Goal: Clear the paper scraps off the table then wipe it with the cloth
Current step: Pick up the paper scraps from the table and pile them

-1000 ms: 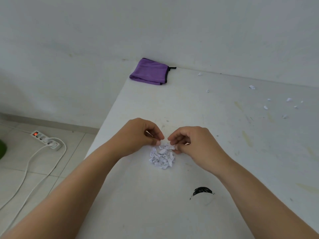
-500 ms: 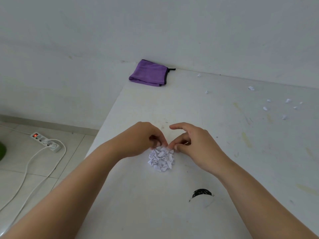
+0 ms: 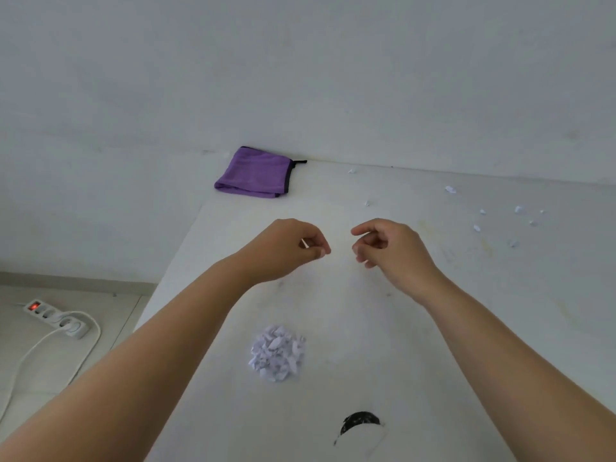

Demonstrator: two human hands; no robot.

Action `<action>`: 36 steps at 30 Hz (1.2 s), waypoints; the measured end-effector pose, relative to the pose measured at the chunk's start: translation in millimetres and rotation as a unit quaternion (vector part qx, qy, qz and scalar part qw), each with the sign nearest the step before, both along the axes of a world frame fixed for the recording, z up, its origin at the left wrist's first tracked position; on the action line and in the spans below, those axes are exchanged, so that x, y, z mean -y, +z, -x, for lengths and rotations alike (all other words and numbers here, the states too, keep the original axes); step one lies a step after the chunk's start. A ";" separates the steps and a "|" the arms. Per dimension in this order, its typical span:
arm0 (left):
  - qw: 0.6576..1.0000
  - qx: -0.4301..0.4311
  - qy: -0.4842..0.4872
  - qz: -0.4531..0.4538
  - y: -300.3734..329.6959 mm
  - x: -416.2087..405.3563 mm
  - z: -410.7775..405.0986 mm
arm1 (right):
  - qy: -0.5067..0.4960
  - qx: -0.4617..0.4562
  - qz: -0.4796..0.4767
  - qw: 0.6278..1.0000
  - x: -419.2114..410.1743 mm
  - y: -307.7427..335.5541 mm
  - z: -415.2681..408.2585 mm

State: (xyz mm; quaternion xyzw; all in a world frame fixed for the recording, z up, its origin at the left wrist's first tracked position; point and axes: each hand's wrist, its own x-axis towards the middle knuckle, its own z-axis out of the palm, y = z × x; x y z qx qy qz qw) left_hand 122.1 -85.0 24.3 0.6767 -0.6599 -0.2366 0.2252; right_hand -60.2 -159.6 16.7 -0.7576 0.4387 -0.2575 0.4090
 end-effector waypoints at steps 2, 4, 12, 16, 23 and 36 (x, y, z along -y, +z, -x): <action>1.000 0.012 -0.002 0.024 -1.7 28.4 7.5 | -0.027 -0.014 0.011 0.999 29.0 -0.7 4.9; 0.999 0.019 0.004 0.048 -4.7 57.2 14.3 | -0.048 -0.026 0.029 0.998 56.8 -0.5 7.0; 0.994 0.085 0.042 0.056 -24.9 152.5 40.5 | -0.062 -0.084 0.098 0.990 148.3 -9.0 0.7; 0.993 0.101 0.046 0.049 -32.4 173.0 37.1 | -0.038 -0.107 0.116 0.987 178.9 -13.0 -11.2; 0.982 -0.030 0.139 0.122 -40.6 177.2 -0.9 | 0.057 -0.145 0.200 0.967 220.4 -26.7 -52.4; 0.956 -0.183 0.207 0.095 -37.9 188.0 -18.5 | -0.045 -0.069 0.157 0.984 227.8 -29.5 -70.7</action>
